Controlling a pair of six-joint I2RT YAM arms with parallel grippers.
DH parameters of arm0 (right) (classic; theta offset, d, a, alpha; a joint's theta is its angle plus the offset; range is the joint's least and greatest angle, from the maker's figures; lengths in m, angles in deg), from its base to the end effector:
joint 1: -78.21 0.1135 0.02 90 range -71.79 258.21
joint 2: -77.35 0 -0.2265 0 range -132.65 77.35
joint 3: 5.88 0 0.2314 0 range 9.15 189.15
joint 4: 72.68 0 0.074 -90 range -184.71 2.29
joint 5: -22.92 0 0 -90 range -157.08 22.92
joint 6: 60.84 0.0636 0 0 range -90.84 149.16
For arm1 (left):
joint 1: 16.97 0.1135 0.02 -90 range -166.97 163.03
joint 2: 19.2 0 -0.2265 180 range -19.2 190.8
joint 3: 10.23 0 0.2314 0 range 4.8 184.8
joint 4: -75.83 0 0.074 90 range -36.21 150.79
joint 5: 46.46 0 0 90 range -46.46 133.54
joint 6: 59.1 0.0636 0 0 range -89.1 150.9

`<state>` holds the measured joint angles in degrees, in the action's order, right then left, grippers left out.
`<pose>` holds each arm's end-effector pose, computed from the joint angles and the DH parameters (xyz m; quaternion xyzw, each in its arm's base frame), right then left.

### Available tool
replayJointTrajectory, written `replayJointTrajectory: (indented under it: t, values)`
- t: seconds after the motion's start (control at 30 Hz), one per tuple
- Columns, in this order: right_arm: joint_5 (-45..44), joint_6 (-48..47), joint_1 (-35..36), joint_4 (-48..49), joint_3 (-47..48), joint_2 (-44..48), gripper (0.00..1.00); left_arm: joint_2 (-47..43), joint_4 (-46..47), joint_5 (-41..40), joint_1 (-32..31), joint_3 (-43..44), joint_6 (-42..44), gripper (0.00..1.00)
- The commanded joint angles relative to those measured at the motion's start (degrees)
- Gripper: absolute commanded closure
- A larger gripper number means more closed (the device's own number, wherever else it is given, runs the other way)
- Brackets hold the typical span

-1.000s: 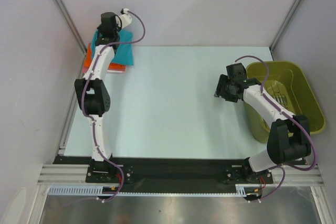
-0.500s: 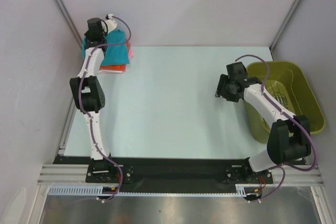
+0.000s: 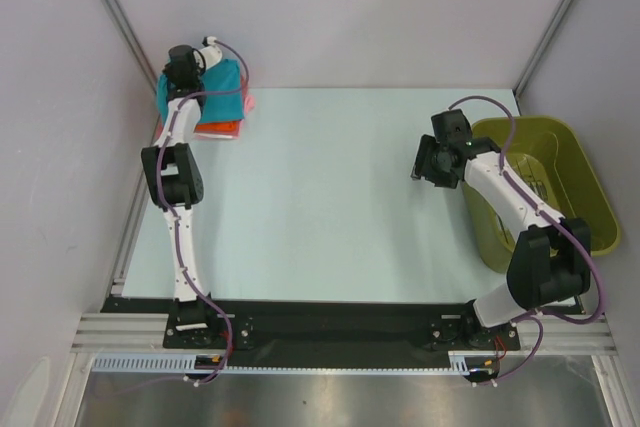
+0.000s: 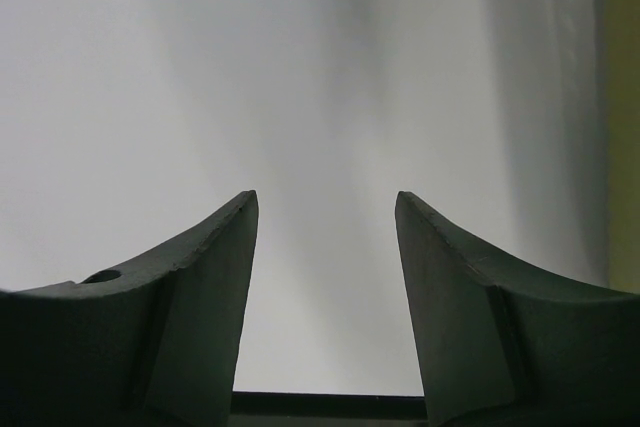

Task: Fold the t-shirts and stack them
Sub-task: Neatly place the folded tshirt to the corner

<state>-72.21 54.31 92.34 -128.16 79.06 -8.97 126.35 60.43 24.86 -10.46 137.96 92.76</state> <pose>0.3038 0.0706 0.2190 0.1046 0.9519 0.0554 0.2827 0.5629 0.0847 0.2226 0.2684 0.7298 0.4509 0.4382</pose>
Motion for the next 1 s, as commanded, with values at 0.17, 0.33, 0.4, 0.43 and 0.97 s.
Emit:
replayJointTrajectory:
  t: [0.17,0.33,0.4,0.43,0.97]
  values:
    - [-1.47,-1.06,0.9,-2.44,4.44,-2.62,0.37,2.89,10.45,1.36,1.93,4.91,3.96,0.88]
    - [-1.12,-1.24,1.43,-2.45,5.15,-3.5,0.37,2.89,15.12,-1.71,1.94,4.47,4.4,0.0]
    - [-1.03,-1.33,1.69,-2.27,5.32,-3.85,0.37,2.63,17.67,-3.64,1.94,4.47,5.54,0.0]
    - [-0.85,-1.33,1.86,-2.09,5.32,-3.85,0.37,1.93,18.2,-4.34,1.94,4.47,5.72,0.0]
    - [0.82,-0.8,2.48,3.35,-1.52,4.49,0.33,-40.59,-27.72,17.16,-2.19,-32.4,-24.91,0.0]
